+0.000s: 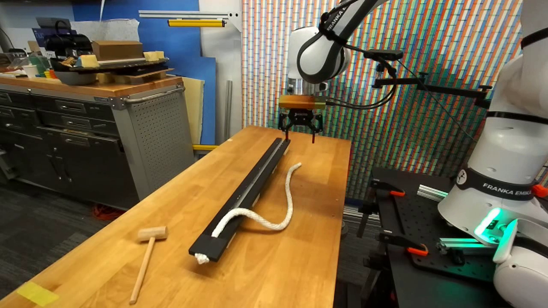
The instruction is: Align the rope along the middle of the black object
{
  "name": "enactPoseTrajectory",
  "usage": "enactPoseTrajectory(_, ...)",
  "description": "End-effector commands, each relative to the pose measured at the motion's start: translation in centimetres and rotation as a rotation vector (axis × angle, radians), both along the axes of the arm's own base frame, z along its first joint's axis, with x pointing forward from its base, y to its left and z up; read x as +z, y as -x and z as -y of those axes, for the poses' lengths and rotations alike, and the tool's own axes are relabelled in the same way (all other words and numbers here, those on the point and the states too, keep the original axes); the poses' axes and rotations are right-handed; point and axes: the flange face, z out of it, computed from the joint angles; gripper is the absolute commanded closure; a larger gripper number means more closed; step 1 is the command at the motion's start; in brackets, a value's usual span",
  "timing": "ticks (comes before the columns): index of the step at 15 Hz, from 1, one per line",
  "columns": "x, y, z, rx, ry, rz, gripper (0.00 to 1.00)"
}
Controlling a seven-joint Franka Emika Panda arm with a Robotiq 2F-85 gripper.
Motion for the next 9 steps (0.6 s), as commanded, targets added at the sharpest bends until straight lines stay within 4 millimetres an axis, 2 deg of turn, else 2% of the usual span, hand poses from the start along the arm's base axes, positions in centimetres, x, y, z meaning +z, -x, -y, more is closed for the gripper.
enactPoseTrajectory(1,-1.6,-1.2,1.6,-0.091,-0.042,0.018,0.00)
enactPoseTrajectory(9,-4.7,-1.0,5.8,-0.352,-0.150,0.045,0.00)
